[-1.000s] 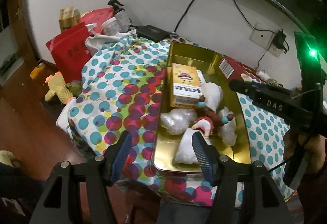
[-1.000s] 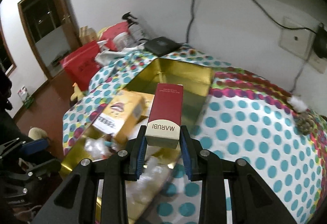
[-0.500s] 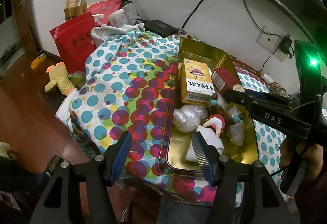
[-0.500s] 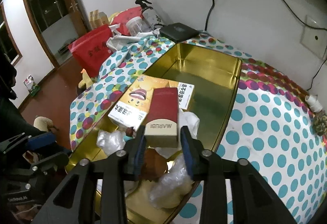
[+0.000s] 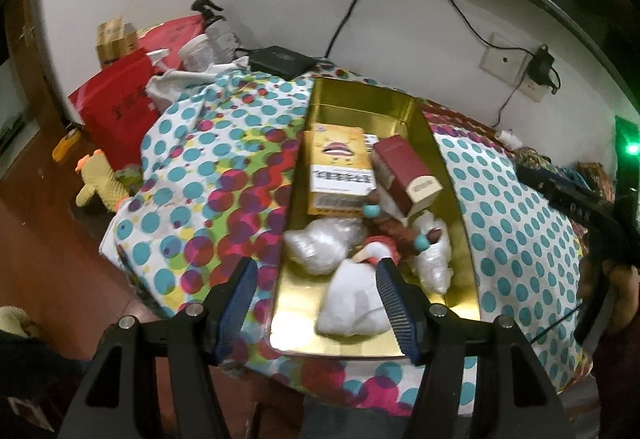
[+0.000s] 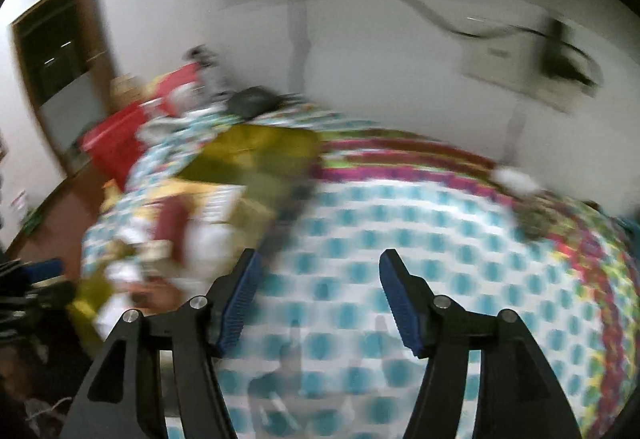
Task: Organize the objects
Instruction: 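Carry the red MARUBI box into the gold tray and release it with the right gripper, then move the right gripper to the braided rope ball and grasp it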
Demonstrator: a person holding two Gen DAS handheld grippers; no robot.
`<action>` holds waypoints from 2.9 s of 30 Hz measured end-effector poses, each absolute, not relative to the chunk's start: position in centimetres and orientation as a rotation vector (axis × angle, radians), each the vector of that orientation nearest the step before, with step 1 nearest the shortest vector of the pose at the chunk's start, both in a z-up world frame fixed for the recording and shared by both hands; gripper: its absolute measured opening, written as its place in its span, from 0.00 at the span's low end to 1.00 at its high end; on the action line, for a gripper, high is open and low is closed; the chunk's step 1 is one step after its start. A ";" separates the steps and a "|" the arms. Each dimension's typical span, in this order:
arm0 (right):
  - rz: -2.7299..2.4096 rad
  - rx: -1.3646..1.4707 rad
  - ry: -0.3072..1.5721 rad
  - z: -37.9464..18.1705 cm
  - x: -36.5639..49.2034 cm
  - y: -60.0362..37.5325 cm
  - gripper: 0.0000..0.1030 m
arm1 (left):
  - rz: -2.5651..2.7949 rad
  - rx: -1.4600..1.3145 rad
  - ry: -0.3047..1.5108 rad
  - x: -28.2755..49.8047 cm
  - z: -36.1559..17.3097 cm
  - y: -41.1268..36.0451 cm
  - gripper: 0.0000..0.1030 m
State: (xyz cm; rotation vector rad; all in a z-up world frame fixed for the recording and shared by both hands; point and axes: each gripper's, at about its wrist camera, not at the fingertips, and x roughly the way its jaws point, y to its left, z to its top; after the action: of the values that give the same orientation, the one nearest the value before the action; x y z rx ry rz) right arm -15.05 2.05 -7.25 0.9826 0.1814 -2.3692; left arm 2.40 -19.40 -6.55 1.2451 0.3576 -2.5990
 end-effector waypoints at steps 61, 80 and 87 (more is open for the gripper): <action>-2.733 1.246 -0.004 -14.3 -33.0 13.9 0.52 | -2.788 1.521 -0.021 -34.1 -11.2 1.5 0.61; -3.011 1.336 -0.123 -14.6 -34.2 21.4 0.52 | -2.828 1.436 -0.138 -37.0 -12.7 5.2 0.61; -2.986 1.358 -0.139 -14.9 -34.4 21.3 0.52 | -2.980 1.402 -0.291 -37.7 -11.4 6.8 0.62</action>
State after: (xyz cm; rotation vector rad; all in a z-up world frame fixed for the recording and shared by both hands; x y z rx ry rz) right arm -34.38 21.28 -14.86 1.3580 -0.1393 -2.9857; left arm -37.75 6.83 -11.37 1.4022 -0.2913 -2.9797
